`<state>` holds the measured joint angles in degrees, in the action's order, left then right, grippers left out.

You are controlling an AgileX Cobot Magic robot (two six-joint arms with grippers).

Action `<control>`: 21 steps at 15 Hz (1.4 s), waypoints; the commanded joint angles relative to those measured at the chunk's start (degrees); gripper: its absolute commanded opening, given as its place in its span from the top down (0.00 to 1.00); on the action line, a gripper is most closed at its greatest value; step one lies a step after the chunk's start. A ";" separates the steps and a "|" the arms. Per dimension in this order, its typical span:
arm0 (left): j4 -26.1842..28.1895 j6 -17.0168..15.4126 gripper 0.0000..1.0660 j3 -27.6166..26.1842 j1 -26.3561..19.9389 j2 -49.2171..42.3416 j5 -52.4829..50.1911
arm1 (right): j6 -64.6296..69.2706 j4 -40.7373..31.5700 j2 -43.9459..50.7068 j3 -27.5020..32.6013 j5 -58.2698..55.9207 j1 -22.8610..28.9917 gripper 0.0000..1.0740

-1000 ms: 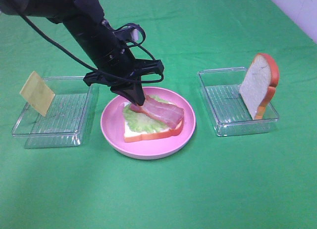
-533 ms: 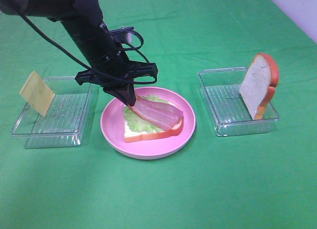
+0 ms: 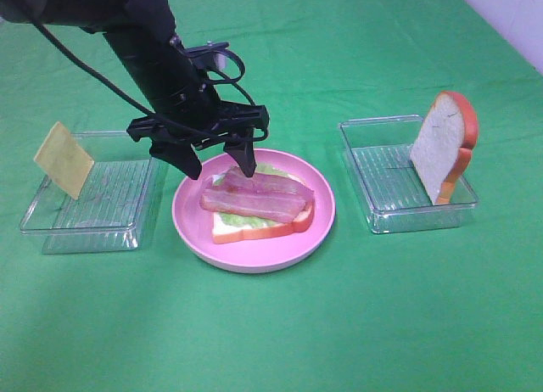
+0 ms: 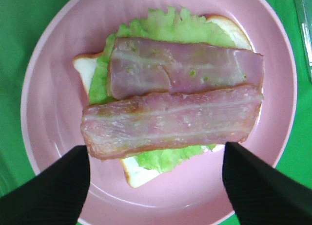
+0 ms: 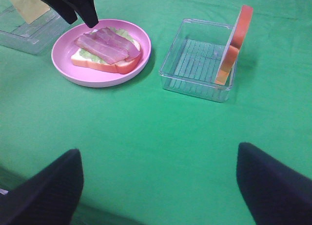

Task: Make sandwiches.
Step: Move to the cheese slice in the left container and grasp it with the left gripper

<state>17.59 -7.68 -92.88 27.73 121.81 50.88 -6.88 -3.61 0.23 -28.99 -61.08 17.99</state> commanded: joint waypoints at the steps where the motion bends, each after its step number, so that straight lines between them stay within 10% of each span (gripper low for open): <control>1: -0.97 -0.46 0.31 -0.34 -0.06 -2.58 0.34 | -0.52 -0.17 1.09 0.11 0.52 -0.17 0.27; 8: -15.53 -12.15 0.31 -4.58 -3.44 -9.68 11.29 | -0.52 -0.17 1.09 0.11 0.52 -0.17 0.27; 21: -23.95 -11.80 0.31 -5.33 -20.91 -8.14 15.76 | -0.52 -0.17 1.09 0.11 0.52 -0.17 0.27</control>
<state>-5.73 -19.37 -97.92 6.88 113.04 67.09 -6.88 -3.61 0.23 -28.99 -61.08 17.99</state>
